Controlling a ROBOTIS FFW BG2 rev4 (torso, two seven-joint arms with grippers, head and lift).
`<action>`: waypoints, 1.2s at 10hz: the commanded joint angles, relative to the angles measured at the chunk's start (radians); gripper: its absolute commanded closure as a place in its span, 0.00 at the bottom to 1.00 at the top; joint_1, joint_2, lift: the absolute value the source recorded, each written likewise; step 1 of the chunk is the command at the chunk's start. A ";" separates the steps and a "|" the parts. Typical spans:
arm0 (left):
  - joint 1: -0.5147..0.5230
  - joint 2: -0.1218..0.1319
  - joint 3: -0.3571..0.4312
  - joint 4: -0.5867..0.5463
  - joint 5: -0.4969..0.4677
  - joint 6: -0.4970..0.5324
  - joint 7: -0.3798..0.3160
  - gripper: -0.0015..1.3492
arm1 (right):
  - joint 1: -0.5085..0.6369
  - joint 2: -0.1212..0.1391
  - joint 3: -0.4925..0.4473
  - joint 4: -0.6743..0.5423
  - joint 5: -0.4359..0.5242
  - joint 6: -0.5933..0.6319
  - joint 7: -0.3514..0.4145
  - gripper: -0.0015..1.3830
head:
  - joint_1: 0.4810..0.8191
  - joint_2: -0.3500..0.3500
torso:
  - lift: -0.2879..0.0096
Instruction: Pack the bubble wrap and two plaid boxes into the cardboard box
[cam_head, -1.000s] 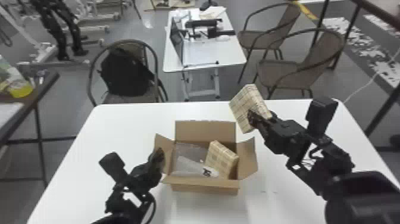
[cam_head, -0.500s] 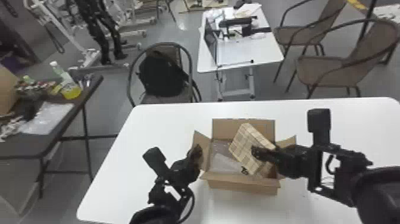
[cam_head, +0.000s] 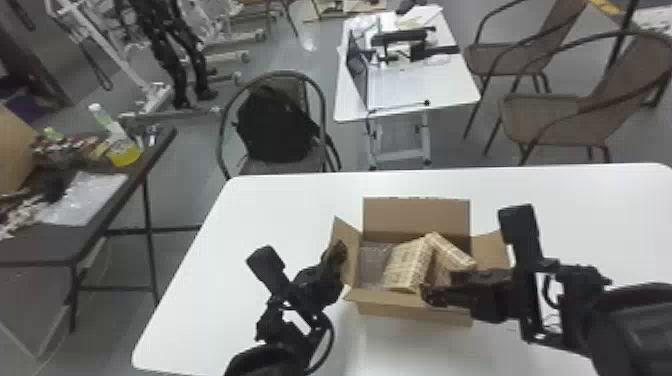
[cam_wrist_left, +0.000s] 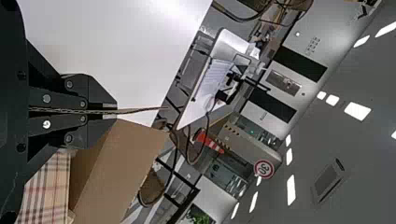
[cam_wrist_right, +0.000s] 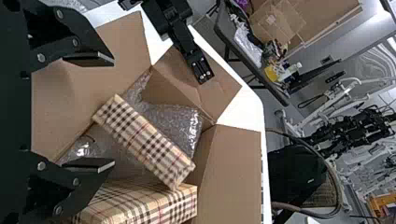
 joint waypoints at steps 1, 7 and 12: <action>0.001 -0.003 -0.002 0.000 0.005 -0.002 0.000 0.90 | 0.011 0.001 -0.013 -0.013 0.005 -0.032 0.000 0.19 | 0.63 0.90 | 0.92; 0.011 -0.003 0.018 0.000 0.004 -0.008 0.000 0.90 | 0.266 0.005 -0.384 -0.178 0.031 -0.587 -0.037 0.18 | 0.63 0.77 | 0.92; 0.023 -0.003 0.170 0.020 -0.029 -0.068 0.031 0.90 | 0.481 -0.003 -0.520 -0.049 -0.085 -0.977 -0.045 0.18 | 0.63 0.52 | 0.92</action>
